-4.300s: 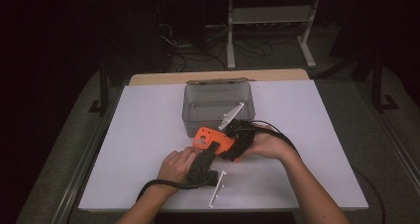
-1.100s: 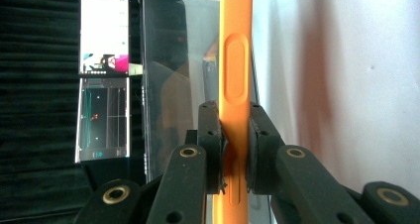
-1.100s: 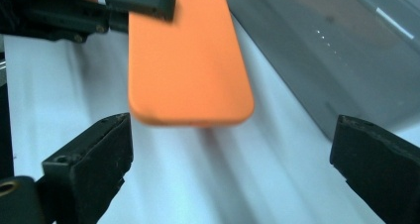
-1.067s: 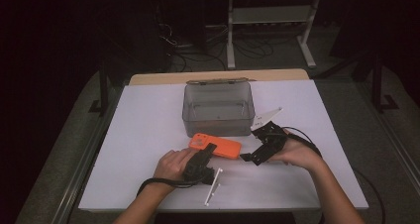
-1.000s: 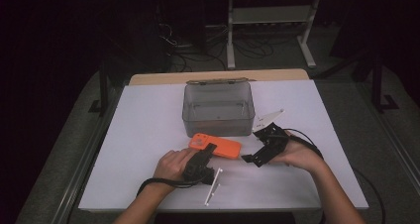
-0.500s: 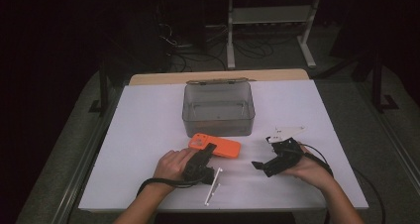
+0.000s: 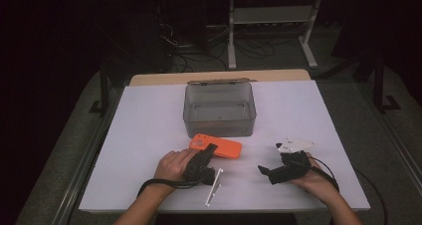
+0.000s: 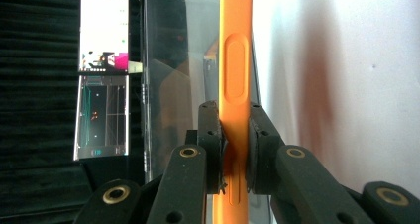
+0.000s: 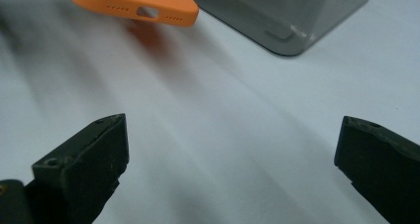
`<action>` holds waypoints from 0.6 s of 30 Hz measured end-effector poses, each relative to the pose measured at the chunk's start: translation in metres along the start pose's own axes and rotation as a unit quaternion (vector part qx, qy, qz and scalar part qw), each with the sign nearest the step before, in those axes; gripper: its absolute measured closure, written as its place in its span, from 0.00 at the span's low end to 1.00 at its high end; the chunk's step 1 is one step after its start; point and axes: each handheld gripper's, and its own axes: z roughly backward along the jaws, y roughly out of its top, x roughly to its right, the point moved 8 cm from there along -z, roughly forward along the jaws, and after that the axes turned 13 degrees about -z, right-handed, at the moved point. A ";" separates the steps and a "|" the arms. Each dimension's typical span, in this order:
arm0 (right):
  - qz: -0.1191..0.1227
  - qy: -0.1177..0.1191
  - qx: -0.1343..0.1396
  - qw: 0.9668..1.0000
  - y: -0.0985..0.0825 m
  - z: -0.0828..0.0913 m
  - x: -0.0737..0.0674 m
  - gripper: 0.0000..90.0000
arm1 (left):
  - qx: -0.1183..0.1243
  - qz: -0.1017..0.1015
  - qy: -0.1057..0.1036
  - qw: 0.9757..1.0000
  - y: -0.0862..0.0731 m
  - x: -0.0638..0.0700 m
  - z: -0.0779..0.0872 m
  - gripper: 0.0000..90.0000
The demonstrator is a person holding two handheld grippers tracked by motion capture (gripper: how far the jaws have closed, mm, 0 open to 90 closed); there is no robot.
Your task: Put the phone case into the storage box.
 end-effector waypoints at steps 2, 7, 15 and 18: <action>-0.001 0.004 -0.003 1.000 -0.002 0.000 0.000 0.00 | 0.001 0.001 0.001 1.000 0.000 0.000 0.000 0.89; -0.005 0.007 0.004 1.000 0.000 0.001 0.002 0.00 | 0.000 0.002 0.001 1.000 0.000 -0.001 0.001 0.89; -0.004 0.006 0.005 1.000 0.001 0.001 0.004 0.00 | 0.004 0.020 -0.003 1.000 -0.001 -0.002 0.001 0.89; -0.002 0.007 0.006 1.000 0.001 0.001 0.003 0.00 | 0.005 0.026 -0.003 1.000 -0.001 -0.003 0.002 0.89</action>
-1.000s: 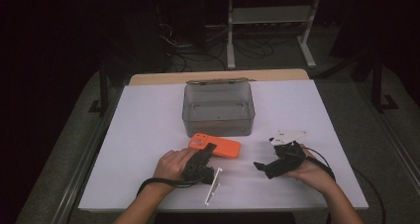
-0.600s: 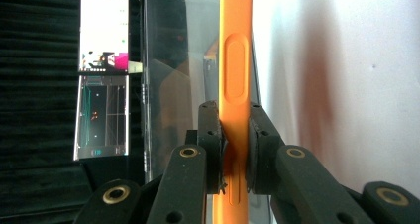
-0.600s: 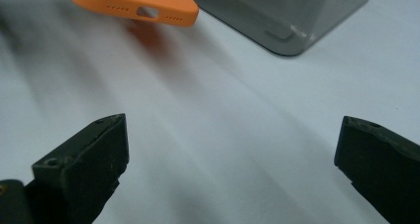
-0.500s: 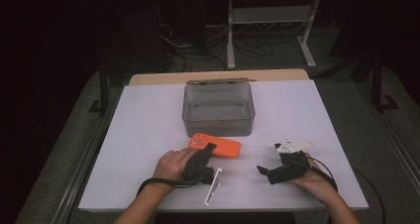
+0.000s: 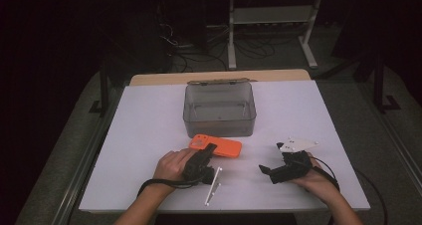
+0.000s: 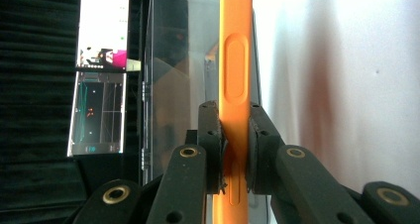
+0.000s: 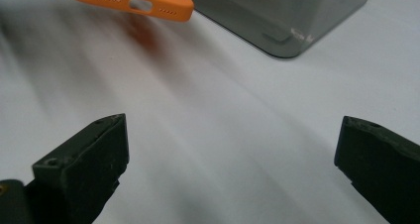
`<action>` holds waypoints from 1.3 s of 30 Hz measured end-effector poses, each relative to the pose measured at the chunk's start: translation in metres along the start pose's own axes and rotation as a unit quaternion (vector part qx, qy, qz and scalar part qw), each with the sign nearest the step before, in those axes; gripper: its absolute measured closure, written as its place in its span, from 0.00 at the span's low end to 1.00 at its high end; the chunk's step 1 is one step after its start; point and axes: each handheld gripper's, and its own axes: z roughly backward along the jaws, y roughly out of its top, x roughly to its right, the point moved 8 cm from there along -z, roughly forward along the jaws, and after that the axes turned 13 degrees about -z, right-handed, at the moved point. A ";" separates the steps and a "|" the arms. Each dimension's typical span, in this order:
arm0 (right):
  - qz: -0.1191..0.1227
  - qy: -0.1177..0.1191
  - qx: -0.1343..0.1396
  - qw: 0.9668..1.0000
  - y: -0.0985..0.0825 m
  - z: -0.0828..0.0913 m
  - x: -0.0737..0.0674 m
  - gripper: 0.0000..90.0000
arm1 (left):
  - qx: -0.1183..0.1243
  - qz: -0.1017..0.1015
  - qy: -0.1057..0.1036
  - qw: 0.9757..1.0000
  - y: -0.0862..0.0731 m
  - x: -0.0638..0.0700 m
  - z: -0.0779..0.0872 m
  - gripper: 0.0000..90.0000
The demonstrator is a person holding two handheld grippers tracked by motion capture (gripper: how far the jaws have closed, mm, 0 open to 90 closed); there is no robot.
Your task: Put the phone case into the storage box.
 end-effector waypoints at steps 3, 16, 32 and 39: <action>0.001 0.001 0.001 1.000 0.000 0.000 -0.001 0.00 | 0.003 0.009 -0.001 1.000 0.000 -0.001 0.000 0.89; 0.004 0.001 0.006 1.000 0.002 0.001 -0.001 0.00 | 0.011 0.064 -0.013 0.998 -0.007 -0.006 0.000 0.89; 0.007 0.001 0.006 1.000 0.002 0.000 -0.002 0.00 | 0.022 0.126 -0.028 0.991 -0.014 -0.009 0.000 0.89; 0.008 0.001 0.004 1.000 0.002 -0.001 -0.003 0.00 | 0.029 0.150 -0.033 0.988 -0.015 -0.010 0.000 0.89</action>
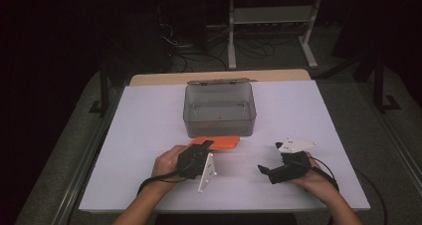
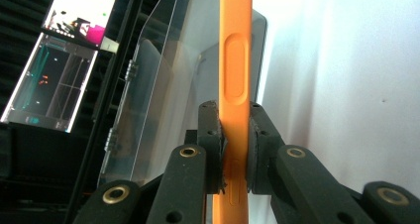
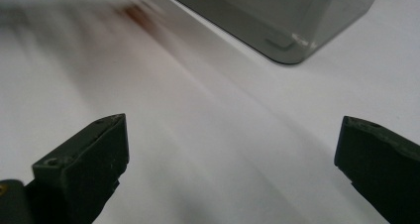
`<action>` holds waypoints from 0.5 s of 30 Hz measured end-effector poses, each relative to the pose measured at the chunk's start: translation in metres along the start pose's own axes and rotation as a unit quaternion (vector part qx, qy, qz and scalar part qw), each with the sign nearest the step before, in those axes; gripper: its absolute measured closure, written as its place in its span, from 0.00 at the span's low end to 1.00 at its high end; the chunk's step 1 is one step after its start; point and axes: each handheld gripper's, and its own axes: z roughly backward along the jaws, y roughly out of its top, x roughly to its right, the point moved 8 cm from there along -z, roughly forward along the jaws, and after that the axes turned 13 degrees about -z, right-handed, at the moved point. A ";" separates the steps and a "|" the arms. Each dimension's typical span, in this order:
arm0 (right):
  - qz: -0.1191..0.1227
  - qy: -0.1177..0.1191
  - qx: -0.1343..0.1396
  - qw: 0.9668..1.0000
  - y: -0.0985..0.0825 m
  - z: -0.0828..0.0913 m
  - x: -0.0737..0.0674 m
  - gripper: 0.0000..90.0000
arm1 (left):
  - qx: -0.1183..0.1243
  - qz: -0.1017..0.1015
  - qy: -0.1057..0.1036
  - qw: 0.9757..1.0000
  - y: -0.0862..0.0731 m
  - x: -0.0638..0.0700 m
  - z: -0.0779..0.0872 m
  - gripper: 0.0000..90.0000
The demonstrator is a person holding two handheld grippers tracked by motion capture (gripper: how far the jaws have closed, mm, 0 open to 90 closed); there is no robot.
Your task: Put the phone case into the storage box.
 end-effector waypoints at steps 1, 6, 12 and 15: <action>0.000 0.000 0.000 1.000 0.000 0.000 0.000 0.00 | 0.002 0.005 -0.001 1.000 0.000 0.000 0.000 0.89; 0.001 0.000 0.001 1.000 0.000 0.000 0.000 0.00 | 0.007 0.025 -0.004 1.000 -0.001 -0.002 0.000 0.89; 0.002 0.000 0.001 1.000 0.000 0.000 0.000 0.00 | 0.013 0.053 -0.009 0.998 -0.004 -0.004 0.001 0.89; 0.002 0.000 0.002 1.000 0.000 0.000 0.000 0.00 | 0.015 0.060 -0.012 0.998 -0.005 -0.005 0.001 0.89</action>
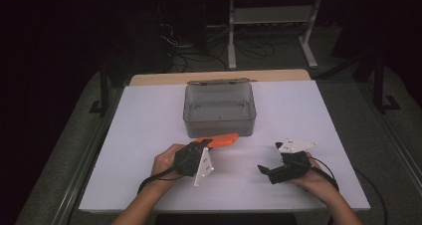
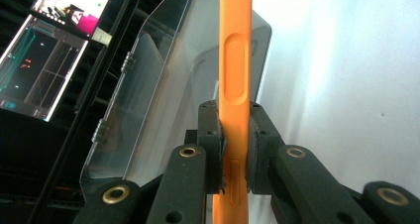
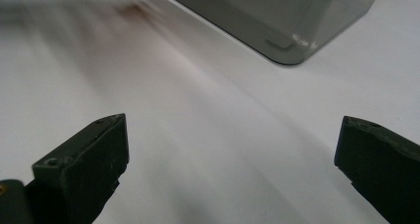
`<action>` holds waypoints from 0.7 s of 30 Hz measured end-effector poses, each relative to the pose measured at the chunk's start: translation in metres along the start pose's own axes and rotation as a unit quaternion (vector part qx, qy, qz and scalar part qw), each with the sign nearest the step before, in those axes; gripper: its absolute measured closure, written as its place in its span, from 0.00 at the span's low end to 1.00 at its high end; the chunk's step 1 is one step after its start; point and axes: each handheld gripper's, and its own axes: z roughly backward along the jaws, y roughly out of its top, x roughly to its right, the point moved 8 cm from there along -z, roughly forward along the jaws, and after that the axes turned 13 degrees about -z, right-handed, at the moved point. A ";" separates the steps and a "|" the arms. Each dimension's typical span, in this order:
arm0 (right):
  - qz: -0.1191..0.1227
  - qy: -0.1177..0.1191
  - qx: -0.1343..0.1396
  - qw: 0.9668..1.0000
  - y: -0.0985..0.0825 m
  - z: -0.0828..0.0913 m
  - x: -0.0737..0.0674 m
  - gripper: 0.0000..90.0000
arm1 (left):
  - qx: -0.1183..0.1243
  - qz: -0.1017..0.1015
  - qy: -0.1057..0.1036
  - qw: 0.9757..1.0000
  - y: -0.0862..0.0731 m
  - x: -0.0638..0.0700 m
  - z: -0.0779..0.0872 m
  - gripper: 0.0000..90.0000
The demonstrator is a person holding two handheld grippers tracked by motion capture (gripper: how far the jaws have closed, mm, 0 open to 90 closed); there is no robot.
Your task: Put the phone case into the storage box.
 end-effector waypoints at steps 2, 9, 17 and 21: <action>0.000 0.000 -0.001 1.000 0.000 0.000 0.000 0.00 | 0.002 0.008 -0.002 1.000 0.000 -0.001 0.000 0.89; 0.000 0.001 0.001 1.000 0.000 0.000 0.000 0.00 | 0.013 0.048 -0.013 0.999 -0.002 -0.004 0.001 0.89; 0.000 0.001 0.001 1.000 0.000 0.001 0.000 0.00 | 0.027 0.095 -0.023 0.995 -0.005 -0.008 0.002 0.89; 0.000 0.001 0.001 1.000 0.001 0.000 0.000 0.00 | 0.033 0.114 -0.029 0.993 -0.007 -0.010 0.003 0.89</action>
